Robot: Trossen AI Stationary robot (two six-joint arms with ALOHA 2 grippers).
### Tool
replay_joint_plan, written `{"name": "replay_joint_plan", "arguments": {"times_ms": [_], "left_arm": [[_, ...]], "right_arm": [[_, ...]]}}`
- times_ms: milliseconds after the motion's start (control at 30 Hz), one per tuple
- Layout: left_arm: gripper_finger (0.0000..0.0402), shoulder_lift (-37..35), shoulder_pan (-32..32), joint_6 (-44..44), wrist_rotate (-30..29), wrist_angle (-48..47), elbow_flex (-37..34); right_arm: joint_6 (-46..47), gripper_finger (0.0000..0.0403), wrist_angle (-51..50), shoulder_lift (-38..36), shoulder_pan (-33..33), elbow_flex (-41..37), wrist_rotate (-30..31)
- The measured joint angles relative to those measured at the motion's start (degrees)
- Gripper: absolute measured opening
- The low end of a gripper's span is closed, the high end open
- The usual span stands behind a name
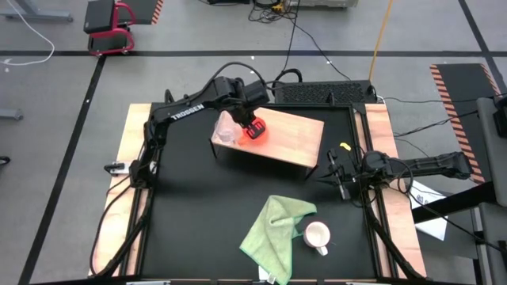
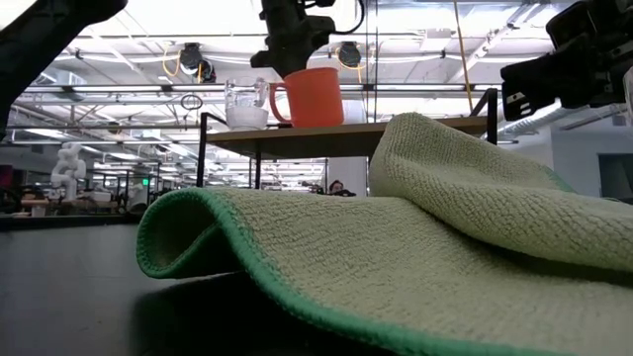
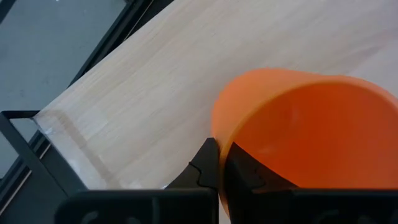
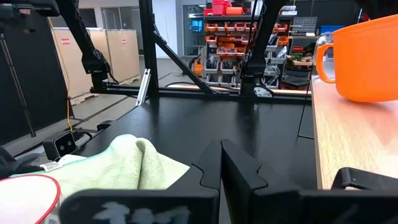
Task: Stack small to large cups/mugs on shelf
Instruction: Put the orange mug on the shelf
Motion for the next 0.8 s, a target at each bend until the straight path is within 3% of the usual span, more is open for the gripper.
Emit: {"name": "replay_joint_plan", "arguments": {"times_ms": [800], "left_arm": [[0.0004, -0.1, -1.2, 2.4, -2.2, -2.3, 0.0]], "right_arm": [[0.0, 0.0000, -0.2, 0.0, 0.0, 0.0, 0.0]]}}
